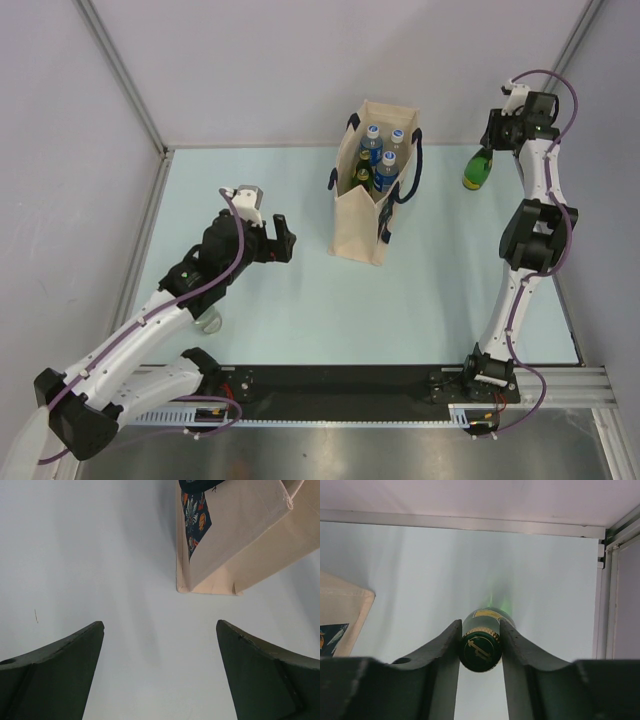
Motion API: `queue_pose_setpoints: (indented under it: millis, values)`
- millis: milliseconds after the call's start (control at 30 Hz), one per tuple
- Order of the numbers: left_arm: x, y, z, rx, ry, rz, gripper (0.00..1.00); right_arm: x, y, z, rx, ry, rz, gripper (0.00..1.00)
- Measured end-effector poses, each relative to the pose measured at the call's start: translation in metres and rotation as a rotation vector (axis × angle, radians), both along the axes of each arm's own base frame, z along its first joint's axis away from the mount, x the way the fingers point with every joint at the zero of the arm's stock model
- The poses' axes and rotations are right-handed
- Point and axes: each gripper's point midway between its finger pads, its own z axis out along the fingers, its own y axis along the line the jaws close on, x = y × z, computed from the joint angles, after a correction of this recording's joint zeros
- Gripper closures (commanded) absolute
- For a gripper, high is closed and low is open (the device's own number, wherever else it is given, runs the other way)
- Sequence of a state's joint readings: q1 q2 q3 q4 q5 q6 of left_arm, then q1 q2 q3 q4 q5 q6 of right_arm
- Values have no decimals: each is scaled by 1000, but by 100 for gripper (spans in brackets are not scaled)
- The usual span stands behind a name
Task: Place the beverage into the canvas bag
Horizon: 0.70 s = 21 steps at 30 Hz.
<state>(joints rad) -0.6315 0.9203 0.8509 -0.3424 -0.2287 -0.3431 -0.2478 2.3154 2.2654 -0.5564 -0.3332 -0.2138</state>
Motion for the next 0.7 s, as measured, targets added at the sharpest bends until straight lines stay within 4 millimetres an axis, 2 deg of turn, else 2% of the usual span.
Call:
queue_pose_setpoints:
  millis: [100, 133, 167, 267, 433, 533, 633, 700]
  values:
    - [0, 0, 0, -5, 2, 2, 0, 0, 0, 1, -5, -2, 3, 72]
    - [0, 0, 0, -6, 2, 3, 0, 0, 0, 1, -6, -2, 4, 79]
    - [0, 0, 0, -7, 3, 3, 0, 0, 0, 1, -7, -2, 5, 90]
    - [0, 0, 0, -7, 3, 4, 1, 0, 1, 1, -13, -4, 17, 100]
    - [0, 0, 0, -9, 3, 5, 0, 0, 4, 2, -22, -7, 39, 100]
    - [-1, 0, 2, -16, 1, 7, 0, -7, 7, 5, -24, 2, 56, 100]
    - [-2, 1, 5, -22, -8, 8, 0, -25, 16, 9, -6, 28, 85, 100]
    - [-2, 2, 8, -27, -16, 8, 0, -41, 26, 20, 9, 35, 112, 100]
